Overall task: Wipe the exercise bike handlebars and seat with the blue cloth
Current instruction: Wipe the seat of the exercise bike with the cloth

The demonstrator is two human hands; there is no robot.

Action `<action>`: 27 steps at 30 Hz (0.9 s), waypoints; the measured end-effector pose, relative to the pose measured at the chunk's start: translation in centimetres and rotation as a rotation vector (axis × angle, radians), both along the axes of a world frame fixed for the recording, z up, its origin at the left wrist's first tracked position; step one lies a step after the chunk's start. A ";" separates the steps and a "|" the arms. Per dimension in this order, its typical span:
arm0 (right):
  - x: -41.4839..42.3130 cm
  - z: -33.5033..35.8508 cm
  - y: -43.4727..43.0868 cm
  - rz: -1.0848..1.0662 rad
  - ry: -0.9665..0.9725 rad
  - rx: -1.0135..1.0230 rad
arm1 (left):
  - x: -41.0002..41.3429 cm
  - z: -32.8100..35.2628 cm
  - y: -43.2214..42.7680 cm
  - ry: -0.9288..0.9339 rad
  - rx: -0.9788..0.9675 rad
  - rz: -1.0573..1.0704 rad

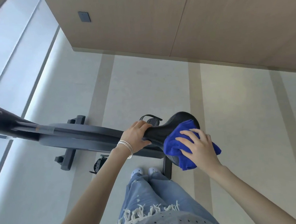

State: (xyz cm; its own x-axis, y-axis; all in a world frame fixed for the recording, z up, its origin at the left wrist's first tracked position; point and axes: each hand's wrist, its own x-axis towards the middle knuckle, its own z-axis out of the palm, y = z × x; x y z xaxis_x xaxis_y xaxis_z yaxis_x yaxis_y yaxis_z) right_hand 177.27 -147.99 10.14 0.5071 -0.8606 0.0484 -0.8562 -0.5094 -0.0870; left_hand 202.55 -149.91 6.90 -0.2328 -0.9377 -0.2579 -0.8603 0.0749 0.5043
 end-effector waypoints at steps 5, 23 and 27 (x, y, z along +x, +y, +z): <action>1.4 -0.4 -0.7 -0.115 0.012 -0.015 | -1.1 -0.3 0.0 -0.020 0.004 -0.007; 4.8 1.0 -1.2 -0.188 0.084 0.100 | -2.5 -0.4 0.3 -0.017 -0.027 0.033; 5.5 1.0 -2.2 -0.152 0.106 0.133 | -2.4 -0.6 0.5 0.026 -0.027 0.070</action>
